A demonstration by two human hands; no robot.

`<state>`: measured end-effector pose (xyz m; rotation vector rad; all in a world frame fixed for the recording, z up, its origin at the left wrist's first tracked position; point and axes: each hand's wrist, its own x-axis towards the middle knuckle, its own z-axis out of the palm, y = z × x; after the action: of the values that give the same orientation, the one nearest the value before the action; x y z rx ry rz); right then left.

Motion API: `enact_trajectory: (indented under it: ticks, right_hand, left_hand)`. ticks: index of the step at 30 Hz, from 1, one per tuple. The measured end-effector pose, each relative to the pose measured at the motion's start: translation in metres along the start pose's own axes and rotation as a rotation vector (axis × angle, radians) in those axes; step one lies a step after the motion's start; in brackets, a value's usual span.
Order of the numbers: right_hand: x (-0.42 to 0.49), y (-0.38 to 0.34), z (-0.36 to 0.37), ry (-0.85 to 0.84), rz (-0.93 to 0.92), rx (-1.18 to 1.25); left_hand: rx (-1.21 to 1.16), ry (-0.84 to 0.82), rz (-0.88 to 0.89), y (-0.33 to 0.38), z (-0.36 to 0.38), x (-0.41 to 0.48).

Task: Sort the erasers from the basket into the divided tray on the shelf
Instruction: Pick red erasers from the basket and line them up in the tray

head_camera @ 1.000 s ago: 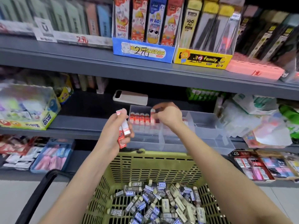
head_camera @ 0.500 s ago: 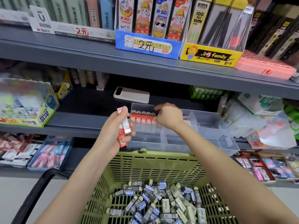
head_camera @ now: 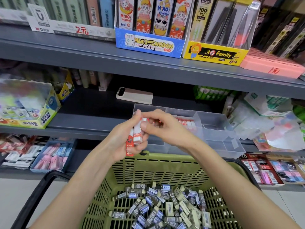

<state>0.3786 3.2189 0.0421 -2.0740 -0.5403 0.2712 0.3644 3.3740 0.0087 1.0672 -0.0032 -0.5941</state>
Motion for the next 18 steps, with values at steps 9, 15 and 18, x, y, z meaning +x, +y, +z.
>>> enact_trajectory:
  ticks: [9, 15, 18]
  right_hand:
    - [-0.028, 0.016, -0.006, 0.164, -0.057, 0.592]
    - [-0.031, 0.047, -0.048, 0.585, 0.158, 0.686]
    - [-0.01, 0.065, -0.066, 0.699, 0.303, 0.494]
  left_hand:
    - [0.012, -0.04, -0.125, -0.002, 0.026, 0.0]
    - [-0.05, 0.163, -0.076, -0.007, 0.024, 0.005]
    - [-0.018, 0.207, -0.017, -0.005, 0.021, 0.005]
